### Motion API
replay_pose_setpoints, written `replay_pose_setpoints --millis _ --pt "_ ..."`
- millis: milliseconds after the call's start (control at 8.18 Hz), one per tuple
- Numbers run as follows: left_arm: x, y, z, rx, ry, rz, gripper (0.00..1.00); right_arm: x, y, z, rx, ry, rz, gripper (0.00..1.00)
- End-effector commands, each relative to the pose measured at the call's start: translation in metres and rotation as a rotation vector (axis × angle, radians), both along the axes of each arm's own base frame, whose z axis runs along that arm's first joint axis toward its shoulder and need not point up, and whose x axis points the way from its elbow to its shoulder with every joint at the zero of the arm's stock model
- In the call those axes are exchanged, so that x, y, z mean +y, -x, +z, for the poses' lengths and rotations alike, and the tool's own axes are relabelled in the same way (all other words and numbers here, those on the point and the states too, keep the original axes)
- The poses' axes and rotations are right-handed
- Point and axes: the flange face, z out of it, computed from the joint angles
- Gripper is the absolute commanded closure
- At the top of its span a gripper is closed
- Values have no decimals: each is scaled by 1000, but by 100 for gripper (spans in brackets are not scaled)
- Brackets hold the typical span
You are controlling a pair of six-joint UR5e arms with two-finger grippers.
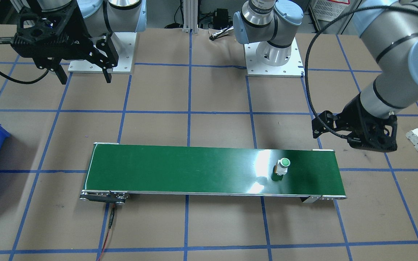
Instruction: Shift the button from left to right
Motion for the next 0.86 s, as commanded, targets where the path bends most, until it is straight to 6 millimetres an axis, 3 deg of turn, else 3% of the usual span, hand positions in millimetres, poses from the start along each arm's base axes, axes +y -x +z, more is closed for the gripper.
replay_pose_setpoints --millis 0,245,367,734 --pt "17 7 30 -16 36 4 0 -5 -1 0 -8 21 -5 0" --pt "23 4 35 -23 15 6 0 -36 -7 -27 -28 23 0 0" --pt "24 4 36 -26 15 6 0 -47 -7 -30 -30 69 1 0" --pt "27 2 43 -32 31 9 0 -83 -15 -81 -88 15 6 0"
